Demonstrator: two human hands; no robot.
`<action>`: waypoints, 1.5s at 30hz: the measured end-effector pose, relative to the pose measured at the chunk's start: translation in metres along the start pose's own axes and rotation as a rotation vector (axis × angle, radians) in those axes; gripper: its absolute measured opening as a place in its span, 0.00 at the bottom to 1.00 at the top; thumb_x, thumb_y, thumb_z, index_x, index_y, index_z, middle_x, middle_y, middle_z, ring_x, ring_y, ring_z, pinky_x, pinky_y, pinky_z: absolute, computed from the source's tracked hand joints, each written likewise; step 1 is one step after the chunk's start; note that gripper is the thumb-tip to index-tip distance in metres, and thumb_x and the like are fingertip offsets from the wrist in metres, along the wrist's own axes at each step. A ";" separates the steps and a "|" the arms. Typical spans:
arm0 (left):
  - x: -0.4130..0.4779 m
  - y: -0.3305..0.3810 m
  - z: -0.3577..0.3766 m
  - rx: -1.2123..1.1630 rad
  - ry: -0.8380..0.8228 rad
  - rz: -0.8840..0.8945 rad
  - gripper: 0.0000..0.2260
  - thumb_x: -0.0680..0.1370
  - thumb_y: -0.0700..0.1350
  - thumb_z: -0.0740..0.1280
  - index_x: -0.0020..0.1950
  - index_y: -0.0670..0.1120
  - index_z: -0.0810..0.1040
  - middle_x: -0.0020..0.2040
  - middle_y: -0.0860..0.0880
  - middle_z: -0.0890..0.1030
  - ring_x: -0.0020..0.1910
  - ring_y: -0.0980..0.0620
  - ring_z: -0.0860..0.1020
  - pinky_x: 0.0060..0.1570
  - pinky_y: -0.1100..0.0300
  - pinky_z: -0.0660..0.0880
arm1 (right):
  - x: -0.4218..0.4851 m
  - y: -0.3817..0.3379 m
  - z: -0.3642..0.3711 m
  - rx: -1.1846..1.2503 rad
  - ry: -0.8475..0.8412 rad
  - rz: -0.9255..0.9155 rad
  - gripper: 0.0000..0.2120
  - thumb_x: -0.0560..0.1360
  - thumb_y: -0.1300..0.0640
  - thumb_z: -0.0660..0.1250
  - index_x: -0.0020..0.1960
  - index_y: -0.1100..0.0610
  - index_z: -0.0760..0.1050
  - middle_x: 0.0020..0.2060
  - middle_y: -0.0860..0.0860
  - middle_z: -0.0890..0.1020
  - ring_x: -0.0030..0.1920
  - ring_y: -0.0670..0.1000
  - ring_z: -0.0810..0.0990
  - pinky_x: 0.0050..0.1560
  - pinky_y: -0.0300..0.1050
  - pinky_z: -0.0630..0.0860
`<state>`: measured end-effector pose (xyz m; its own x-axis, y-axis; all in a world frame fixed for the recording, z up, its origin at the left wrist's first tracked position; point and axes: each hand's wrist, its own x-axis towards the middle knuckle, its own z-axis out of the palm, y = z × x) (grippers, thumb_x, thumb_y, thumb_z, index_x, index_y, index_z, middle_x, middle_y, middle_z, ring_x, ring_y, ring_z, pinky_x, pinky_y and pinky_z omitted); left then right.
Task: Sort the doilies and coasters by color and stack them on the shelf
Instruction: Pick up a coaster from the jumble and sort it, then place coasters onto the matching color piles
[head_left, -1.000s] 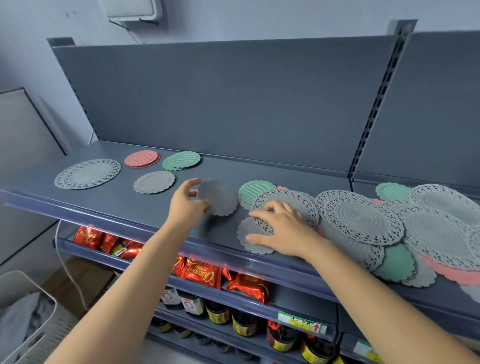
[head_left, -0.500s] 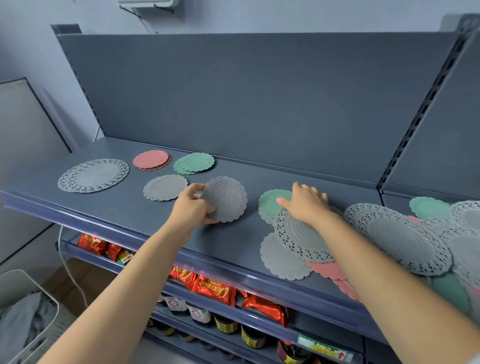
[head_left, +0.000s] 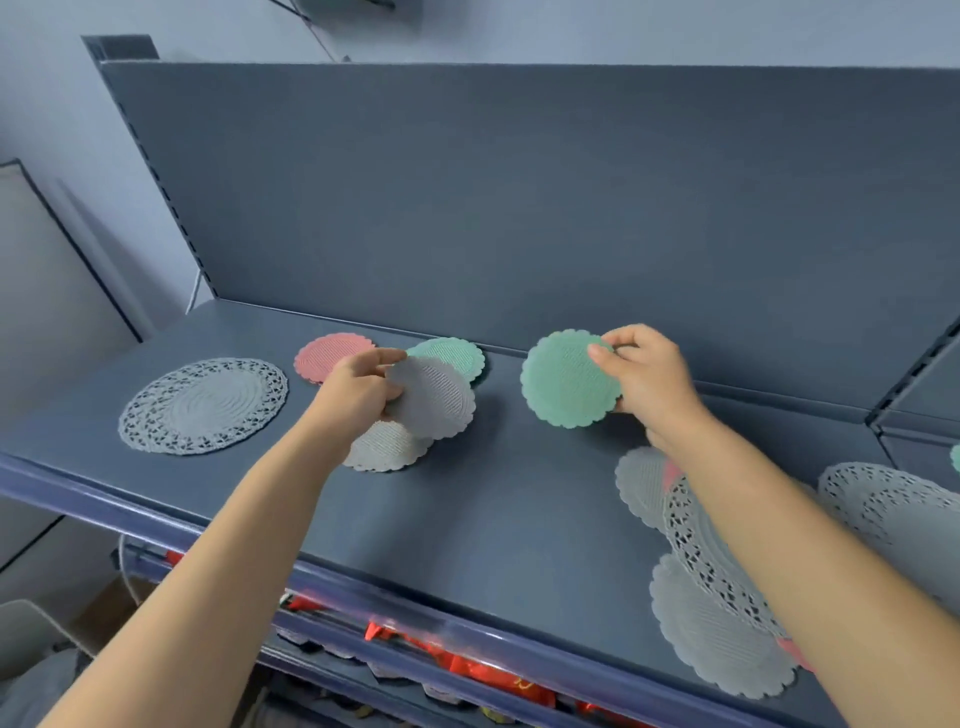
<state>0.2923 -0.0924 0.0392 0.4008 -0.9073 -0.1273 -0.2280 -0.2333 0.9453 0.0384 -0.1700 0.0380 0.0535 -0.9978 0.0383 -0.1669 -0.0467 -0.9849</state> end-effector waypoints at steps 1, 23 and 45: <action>0.003 -0.001 -0.007 0.064 -0.017 -0.004 0.19 0.77 0.29 0.58 0.66 0.42 0.74 0.44 0.49 0.75 0.42 0.49 0.74 0.43 0.59 0.73 | 0.003 0.000 0.009 0.091 -0.020 0.080 0.02 0.77 0.61 0.65 0.47 0.56 0.73 0.42 0.52 0.80 0.41 0.50 0.78 0.36 0.45 0.77; 0.076 -0.004 -0.061 0.848 -0.362 0.556 0.16 0.76 0.45 0.67 0.63 0.49 0.75 0.47 0.57 0.74 0.45 0.57 0.70 0.38 0.80 0.63 | 0.056 0.013 0.153 -0.593 -0.035 -0.212 0.20 0.75 0.63 0.65 0.67 0.56 0.72 0.62 0.51 0.77 0.63 0.52 0.74 0.61 0.39 0.67; 0.016 0.038 0.134 0.870 -0.839 0.835 0.13 0.77 0.44 0.63 0.61 0.45 0.75 0.56 0.48 0.78 0.56 0.46 0.76 0.55 0.54 0.74 | -0.076 0.014 -0.043 -1.002 0.229 0.200 0.14 0.76 0.54 0.65 0.61 0.53 0.75 0.58 0.50 0.79 0.58 0.53 0.78 0.60 0.49 0.73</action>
<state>0.1709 -0.1625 0.0327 -0.6649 -0.7439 -0.0672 -0.7027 0.5924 0.3942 -0.0106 -0.0966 0.0290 -0.2354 -0.9716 0.0246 -0.8973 0.2075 -0.3897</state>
